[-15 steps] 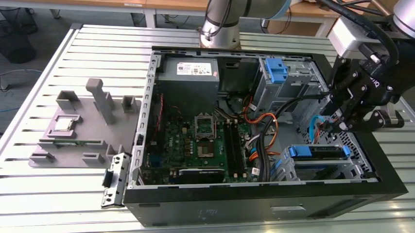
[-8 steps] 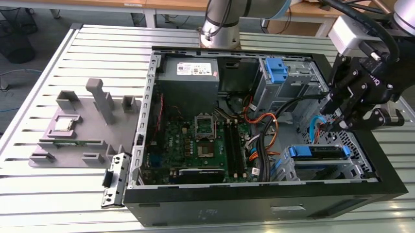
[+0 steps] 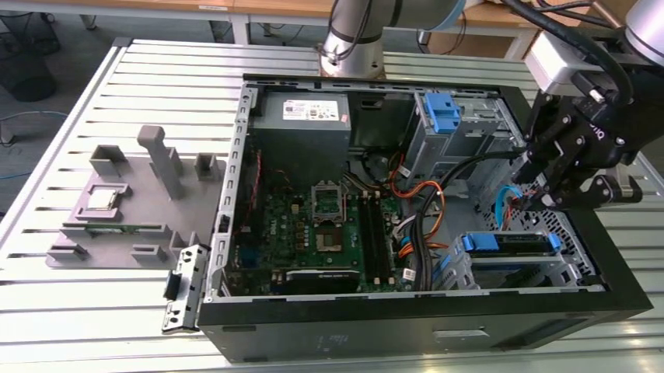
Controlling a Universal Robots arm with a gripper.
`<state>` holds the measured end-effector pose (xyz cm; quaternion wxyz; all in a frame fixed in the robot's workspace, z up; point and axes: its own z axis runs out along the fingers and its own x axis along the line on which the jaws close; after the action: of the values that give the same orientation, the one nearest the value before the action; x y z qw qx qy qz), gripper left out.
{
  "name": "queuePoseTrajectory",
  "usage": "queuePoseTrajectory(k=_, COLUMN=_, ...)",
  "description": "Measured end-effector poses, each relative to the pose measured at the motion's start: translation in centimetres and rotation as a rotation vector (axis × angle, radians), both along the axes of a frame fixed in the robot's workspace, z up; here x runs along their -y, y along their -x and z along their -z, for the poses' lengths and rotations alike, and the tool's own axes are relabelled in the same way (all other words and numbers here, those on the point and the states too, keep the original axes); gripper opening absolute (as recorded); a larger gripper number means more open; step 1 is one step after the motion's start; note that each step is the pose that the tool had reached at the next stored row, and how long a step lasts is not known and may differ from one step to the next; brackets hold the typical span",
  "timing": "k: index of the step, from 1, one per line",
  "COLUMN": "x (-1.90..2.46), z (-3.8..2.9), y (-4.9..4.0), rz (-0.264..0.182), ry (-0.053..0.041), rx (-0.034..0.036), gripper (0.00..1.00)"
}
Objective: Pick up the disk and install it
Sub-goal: 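Insert the first disk wire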
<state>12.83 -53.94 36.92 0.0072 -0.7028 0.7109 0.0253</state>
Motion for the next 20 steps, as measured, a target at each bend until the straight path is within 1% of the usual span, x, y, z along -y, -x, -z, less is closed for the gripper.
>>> queuePoseTrajectory(k=2, x=-0.01, z=0.20, y=-0.24, rz=0.000, ry=-0.0002, rx=0.0000, gripper=0.42)
queuePoseTrajectory(k=6, x=-0.01, z=0.76, y=-0.43, rz=0.000, ry=0.0009, rx=0.0000, gripper=0.42)
queuePoseTrajectory(k=11, x=0.06, z=1.13, y=-0.55, rz=0.000, ry=0.0028, rx=-0.0014, gripper=0.42)
queuePoseTrajectory(k=17, x=0.27, z=1.58, y=-0.55, rz=0.000, ry=0.0041, rx=-0.0035, gripper=0.42)
queuePoseTrajectory(k=20, x=0.30, z=1.64, y=-0.55, rz=0.000, ry=0.0043, rx=-0.0041, gripper=0.42)
